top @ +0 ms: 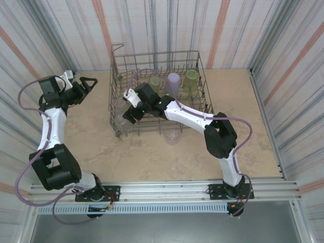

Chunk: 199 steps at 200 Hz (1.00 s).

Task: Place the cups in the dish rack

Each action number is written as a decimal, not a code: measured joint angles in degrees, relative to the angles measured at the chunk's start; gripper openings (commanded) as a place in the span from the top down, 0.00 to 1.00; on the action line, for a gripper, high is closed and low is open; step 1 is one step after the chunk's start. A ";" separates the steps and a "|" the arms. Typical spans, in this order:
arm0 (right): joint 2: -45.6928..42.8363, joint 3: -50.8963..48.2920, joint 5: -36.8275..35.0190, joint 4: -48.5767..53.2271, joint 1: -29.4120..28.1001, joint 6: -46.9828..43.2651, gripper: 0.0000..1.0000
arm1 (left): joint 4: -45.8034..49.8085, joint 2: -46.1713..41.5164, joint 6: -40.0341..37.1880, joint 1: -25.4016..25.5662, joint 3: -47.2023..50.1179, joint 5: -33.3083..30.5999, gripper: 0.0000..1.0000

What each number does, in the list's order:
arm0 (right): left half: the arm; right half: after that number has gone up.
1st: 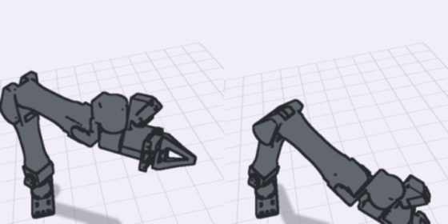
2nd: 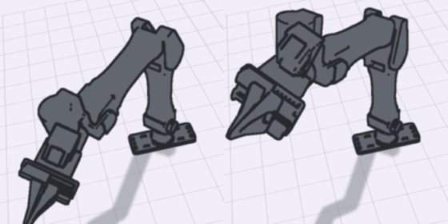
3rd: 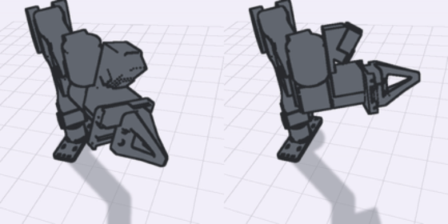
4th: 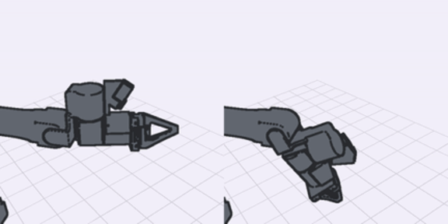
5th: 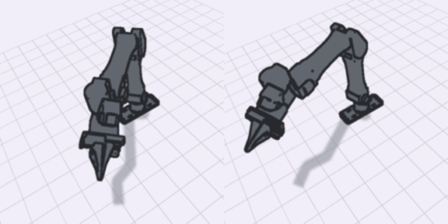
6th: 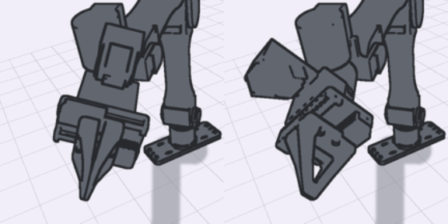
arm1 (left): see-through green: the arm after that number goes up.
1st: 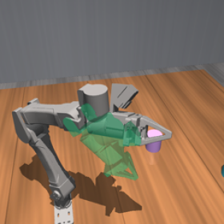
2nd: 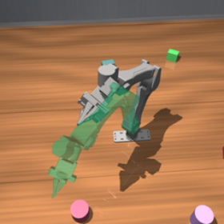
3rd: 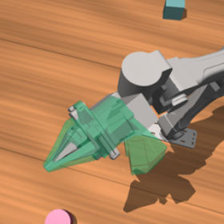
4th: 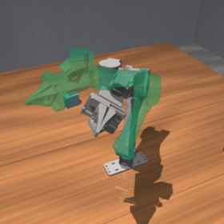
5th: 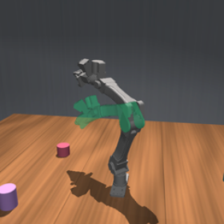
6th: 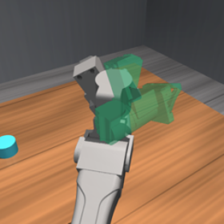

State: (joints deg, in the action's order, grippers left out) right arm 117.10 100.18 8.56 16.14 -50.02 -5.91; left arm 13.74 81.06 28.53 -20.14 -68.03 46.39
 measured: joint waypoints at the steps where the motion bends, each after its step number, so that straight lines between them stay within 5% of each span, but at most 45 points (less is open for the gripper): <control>1: -0.09 -0.04 0.00 0.00 0.04 0.09 0.01 | 0.02 0.00 0.00 0.00 0.00 0.00 0.01; 47: -7.43 -5.88 1.09 -0.17 3.91 5.79 0.01 | 2.78 -3.56 -1.68 1.55 -0.02 -5.88 0.01; 104: -17.92 -13.29 1.81 1.79 10.86 12.04 0.01 | 10.78 -11.04 -3.93 11.32 -1.14 -16.28 0.01; 199: -26.75 -21.73 4.13 4.90 19.43 18.88 0.01 | 21.64 -24.63 0.63 42.21 -1.49 -47.45 0.02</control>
State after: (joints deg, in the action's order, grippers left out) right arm 90.35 78.46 12.69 21.04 -30.59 12.97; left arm 35.38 56.42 29.17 22.06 -69.52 -1.06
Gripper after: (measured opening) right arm 0.989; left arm 0.986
